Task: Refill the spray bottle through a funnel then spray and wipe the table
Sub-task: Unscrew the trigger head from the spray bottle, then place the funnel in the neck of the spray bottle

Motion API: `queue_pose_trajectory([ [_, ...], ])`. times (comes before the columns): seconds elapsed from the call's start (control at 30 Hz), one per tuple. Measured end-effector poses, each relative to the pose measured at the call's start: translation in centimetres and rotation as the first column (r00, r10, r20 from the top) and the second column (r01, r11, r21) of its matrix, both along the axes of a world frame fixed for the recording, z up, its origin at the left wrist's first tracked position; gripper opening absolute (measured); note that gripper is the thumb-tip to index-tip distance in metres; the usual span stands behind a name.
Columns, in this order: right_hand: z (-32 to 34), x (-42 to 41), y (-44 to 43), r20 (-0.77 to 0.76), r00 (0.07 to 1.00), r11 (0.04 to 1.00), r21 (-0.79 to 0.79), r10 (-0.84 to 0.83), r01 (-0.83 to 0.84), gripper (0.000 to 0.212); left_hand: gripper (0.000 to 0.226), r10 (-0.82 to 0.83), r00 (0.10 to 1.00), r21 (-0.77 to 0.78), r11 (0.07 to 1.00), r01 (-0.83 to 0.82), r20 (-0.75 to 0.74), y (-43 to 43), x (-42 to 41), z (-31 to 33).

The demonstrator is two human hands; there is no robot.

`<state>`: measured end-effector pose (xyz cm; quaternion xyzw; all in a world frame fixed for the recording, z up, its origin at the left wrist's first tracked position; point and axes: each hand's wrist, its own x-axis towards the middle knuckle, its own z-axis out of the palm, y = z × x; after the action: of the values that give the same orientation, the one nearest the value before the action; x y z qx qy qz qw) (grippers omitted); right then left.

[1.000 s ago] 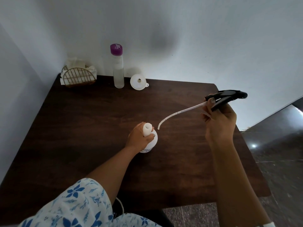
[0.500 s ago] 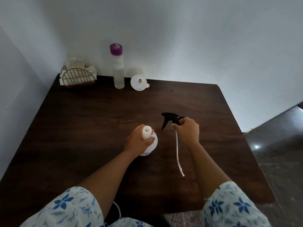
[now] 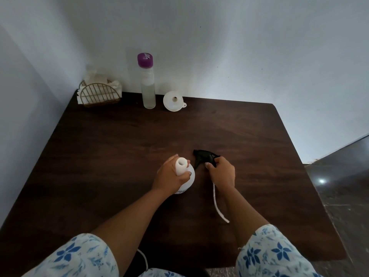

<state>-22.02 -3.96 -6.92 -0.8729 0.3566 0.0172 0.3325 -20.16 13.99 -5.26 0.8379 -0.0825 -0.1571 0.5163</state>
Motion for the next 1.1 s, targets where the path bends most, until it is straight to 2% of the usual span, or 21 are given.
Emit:
queue_pose_trajectory([
  [0.13, 0.0, 0.0, -0.3, -0.026, 1.0, 0.999, -0.05, 0.015, -0.016, 0.04, 0.036, -0.017, 1.0, -0.02, 1.0, 0.017, 0.008, 0.0, 0.0, 0.0],
  [0.23, 0.5, 0.0, -0.1, -0.061, 0.997, 0.99, -0.131, 0.05, -0.058, 0.047, 0.051, -0.066, 0.998, 0.008, 0.998, 0.065, 0.011, 0.4, 0.3, -0.1],
  [0.3, 1.0, 0.1, 0.2, -0.05, 0.999, 0.974, -0.223, 0.016, -0.027, 0.048, 0.07, -0.188, 0.982, 0.091, 0.978, 0.186, 0.017, 1.1, 0.6, 0.0],
  [0.37, 1.9, 0.4, 0.4, 0.002, 1.0, 0.966, -0.258, -0.021, 0.021, 0.047, 0.09, -0.354, 0.935, 0.179, 0.919, 0.352, -0.022, 2.0, 1.2, 0.3],
  [0.43, 2.7, 1.3, 0.6, 0.062, 0.998, 0.972, -0.236, -0.003, 0.018, 0.046, 0.095, -0.463, 0.883, 0.173, 0.866, 0.47, -0.08, 2.9, 1.9, 1.0],
  [0.5, 3.5, 2.4, 1.0, 0.094, 0.995, 0.976, -0.218, 0.043, -0.021, 0.047, 0.095, -0.486, 0.867, 0.146, 0.855, 0.498, -0.108, 3.8, 2.6, 1.7],
  [0.6, 4.2, 4.8, 1.9, 0.116, 0.986, 0.972, -0.215, 0.12, -0.093, 0.048, 0.091, -0.391, 0.919, 0.164, 0.905, 0.393, -0.043, 5.0, 4.1, 2.4],
  [0.73, 4.4, 8.2, 2.7, 0.091, 0.965, 0.956, -0.186, 0.245, -0.225, 0.053, 0.07, -0.066, 0.989, 0.099, 0.994, 0.053, 0.132, 5.4, 5.9, 2.4],
  [0.83, 4.1, 10.0, 3.0, 0.057, 0.951, 0.943, -0.158, 0.304, -0.292, 0.053, 0.063, 0.006, 0.987, 0.112, 0.993, -0.025, 0.162, 4.3, 7.0, 1.8],
  [0.97, 3.9, 14.8, 2.6, 0.046, 0.918, 0.914, -0.129, 0.393, -0.384, 0.053, 0.067, 0.074, 0.983, 0.104, 0.99, -0.092, 0.166, 2.2, 10.5, 0.6],
  [1.1, 3.2, 19.5, 1.8, -0.037, 0.83, 0.817, -0.157, 0.557, -0.555, 0.054, 0.069, 0.075, 0.981, 0.154, 0.983, -0.103, 0.177, 0.5, 13.3, -1.1],
])
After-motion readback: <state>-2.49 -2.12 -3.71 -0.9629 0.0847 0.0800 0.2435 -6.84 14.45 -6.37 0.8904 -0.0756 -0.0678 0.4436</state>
